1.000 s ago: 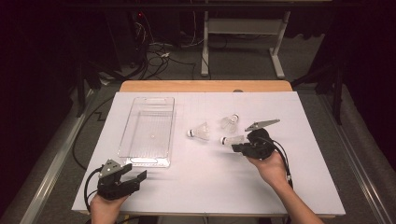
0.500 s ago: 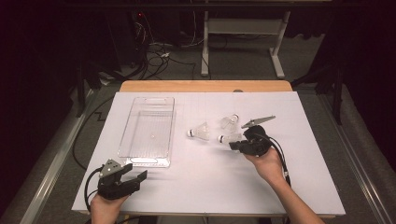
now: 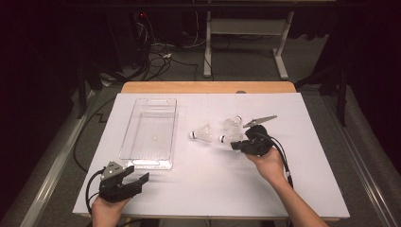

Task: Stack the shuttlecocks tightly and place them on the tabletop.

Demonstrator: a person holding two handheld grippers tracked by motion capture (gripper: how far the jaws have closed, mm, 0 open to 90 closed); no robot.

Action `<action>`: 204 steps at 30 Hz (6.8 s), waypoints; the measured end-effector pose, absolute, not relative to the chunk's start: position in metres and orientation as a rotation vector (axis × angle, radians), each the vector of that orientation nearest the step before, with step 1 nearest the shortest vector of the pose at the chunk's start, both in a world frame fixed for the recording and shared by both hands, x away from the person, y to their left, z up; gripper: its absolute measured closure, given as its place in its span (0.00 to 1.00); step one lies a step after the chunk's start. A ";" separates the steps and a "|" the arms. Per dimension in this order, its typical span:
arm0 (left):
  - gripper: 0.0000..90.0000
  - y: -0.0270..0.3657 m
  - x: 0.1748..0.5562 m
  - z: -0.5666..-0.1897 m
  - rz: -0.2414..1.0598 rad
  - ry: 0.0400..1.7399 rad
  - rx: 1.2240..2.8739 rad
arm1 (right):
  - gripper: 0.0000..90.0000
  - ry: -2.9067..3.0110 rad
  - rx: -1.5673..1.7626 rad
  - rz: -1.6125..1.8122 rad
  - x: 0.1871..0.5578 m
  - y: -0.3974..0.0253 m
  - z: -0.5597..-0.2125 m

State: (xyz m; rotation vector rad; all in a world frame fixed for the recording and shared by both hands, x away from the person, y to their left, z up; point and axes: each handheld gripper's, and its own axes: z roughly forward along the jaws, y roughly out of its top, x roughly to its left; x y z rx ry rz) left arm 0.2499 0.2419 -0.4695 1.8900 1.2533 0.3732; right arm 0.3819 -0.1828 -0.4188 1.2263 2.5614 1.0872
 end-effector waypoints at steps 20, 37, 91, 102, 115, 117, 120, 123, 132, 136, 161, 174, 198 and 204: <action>0.37 0.242 0.250 -0.469 0.376 1.250 1.893 | 1.00 2.566 1.222 1.090 0.394 -0.170 -0.418; 0.37 0.242 0.250 -0.469 0.372 1.248 1.896 | 1.00 2.578 1.230 1.092 0.404 -0.158 -0.421; 0.37 0.241 0.250 -0.470 0.365 1.244 1.897 | 1.00 2.607 1.223 1.087 0.417 -0.134 -0.427; 0.37 0.241 0.250 -0.470 0.365 1.243 1.898 | 1.00 2.617 1.222 1.079 0.419 -0.130 -0.428; 0.37 0.241 0.250 -0.470 0.368 1.242 1.899 | 1.00 2.649 1.206 1.053 0.420 -0.122 -0.435; 0.37 0.241 0.250 -0.470 0.371 1.243 1.899 | 1.00 2.652 1.205 1.052 0.420 -0.121 -0.436; 0.37 0.241 0.250 -0.470 0.370 1.243 1.899 | 1.00 2.656 1.202 1.054 0.420 -0.120 -0.437; 0.37 0.241 0.250 -0.470 0.368 1.241 1.901 | 1.00 2.659 1.199 1.055 0.419 -0.119 -0.438; 0.37 0.241 0.250 -0.470 0.367 1.241 1.903 | 1.00 2.662 1.197 1.060 0.420 -0.116 -0.438; 0.37 0.241 0.250 -0.470 0.367 1.240 1.902 | 1.00 2.664 1.194 1.060 0.422 -0.114 -0.438; 0.37 0.240 0.250 -0.470 0.364 1.238 1.905 | 0.99 2.676 1.199 1.044 0.427 -0.109 -0.443; 0.37 0.241 0.250 -0.470 0.362 1.238 1.904 | 0.96 2.680 1.198 1.037 0.427 -0.109 -0.444; 0.37 0.241 0.250 -0.470 0.363 1.236 1.908 | 0.76 2.651 1.208 1.044 0.421 -0.118 -0.441; 0.37 0.241 0.250 -0.470 0.364 1.236 1.908 | 0.73 2.644 1.210 1.026 0.418 -0.123 -0.441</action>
